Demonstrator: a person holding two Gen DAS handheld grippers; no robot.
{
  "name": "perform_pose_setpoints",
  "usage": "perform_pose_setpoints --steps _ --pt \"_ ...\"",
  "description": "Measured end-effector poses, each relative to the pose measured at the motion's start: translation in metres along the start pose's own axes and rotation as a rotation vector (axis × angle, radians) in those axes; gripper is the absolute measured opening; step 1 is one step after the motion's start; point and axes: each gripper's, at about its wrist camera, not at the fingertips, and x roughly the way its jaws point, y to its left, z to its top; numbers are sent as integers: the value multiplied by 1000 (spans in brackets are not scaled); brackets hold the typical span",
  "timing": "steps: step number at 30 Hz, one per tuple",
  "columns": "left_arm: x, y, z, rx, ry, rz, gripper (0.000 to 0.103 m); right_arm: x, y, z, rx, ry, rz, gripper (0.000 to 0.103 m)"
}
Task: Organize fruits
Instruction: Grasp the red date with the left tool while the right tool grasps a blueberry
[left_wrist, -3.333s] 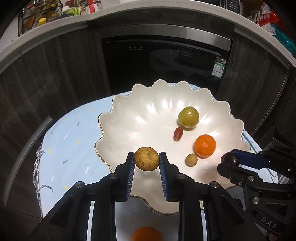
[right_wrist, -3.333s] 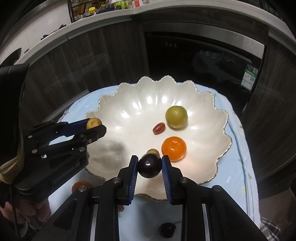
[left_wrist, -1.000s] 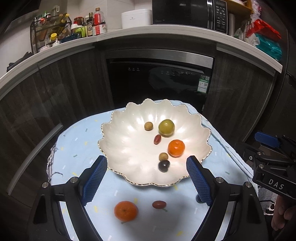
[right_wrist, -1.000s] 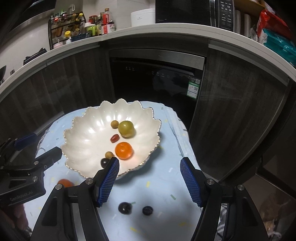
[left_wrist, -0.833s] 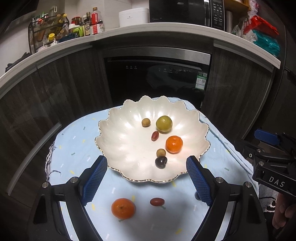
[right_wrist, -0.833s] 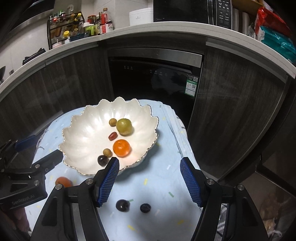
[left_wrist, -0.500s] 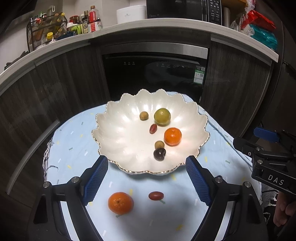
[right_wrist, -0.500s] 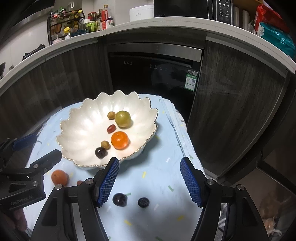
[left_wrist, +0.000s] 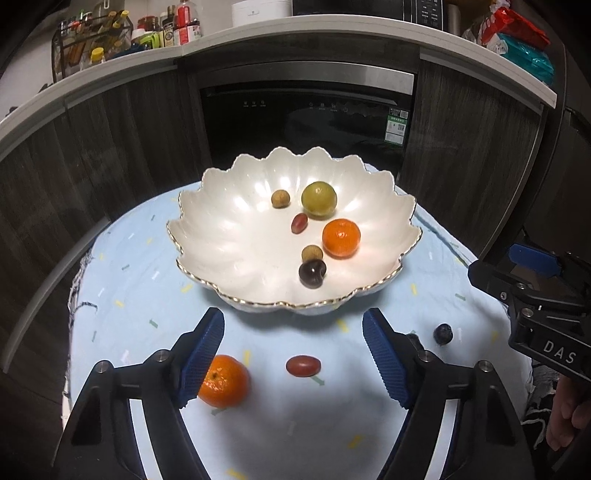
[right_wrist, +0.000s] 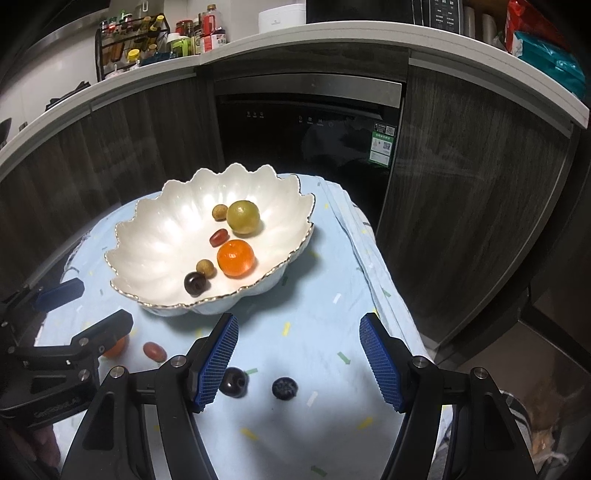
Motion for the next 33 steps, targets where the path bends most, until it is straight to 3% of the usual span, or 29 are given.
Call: perform_pose_setpoints --steps 8,22,33 --pt "11 -4 -17 10 -5 -8 77 5 2 -15 -11 -25 -10 69" --pt "33 -6 -40 15 13 -8 65 27 -1 -40 2 12 -28 69" --pt "42 -5 -45 -6 18 -9 62 40 -2 -49 4 51 -20 68"
